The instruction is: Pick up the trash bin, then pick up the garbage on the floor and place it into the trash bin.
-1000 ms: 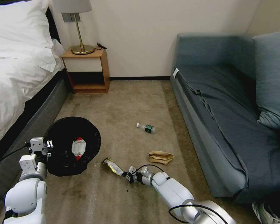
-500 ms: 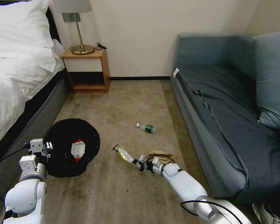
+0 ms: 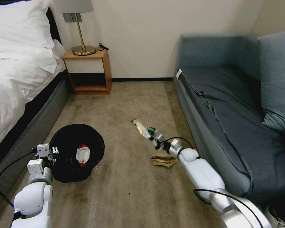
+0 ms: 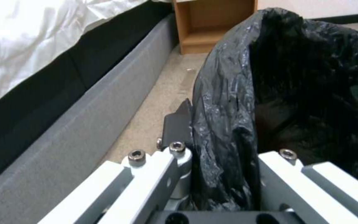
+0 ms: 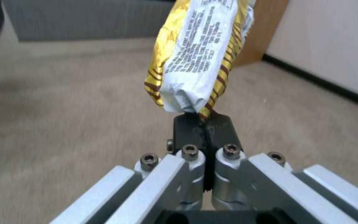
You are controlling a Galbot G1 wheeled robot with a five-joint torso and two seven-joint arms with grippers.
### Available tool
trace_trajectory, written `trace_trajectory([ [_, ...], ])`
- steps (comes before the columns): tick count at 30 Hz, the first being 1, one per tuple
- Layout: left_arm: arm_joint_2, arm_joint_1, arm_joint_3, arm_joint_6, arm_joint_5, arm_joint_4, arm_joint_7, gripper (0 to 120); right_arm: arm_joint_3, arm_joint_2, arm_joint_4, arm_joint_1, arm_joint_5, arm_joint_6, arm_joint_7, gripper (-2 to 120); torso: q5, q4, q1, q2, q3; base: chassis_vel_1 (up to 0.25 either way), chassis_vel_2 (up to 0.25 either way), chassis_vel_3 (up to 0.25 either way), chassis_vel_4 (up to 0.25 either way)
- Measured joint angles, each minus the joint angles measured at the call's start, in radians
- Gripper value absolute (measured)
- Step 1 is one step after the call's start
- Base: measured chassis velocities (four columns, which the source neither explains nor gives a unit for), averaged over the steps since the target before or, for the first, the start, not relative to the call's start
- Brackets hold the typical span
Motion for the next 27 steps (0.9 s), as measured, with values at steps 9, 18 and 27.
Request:
trace_trajectory([
  [9,0.018,-0.006,0.017,-0.01,-0.011,0.021,0.005,5,-0.106,-0.109,0.409,-0.054,0.256,-0.151,0.1,0,-0.0001,-0.0001,0.0,0.0,0.0,0.0,0.0,0.0,0.0],
  [18,0.017,-0.005,0.041,-0.026,-0.01,0.022,0.021,5,-0.256,-0.115,0.66,-0.092,0.393,-0.255,0.194,0,-0.0002,0.0001,0.0,0.0,0.0,0.0,0.0,0.0,0.0],
  [27,0.012,-0.034,0.073,-0.031,-0.005,0.02,0.024,5,-0.403,-0.052,0.635,-0.082,0.376,-0.248,0.224,0,-0.0003,0.0001,0.0,0.0,0.0,0.0,0.0,0.0,0.0],
])
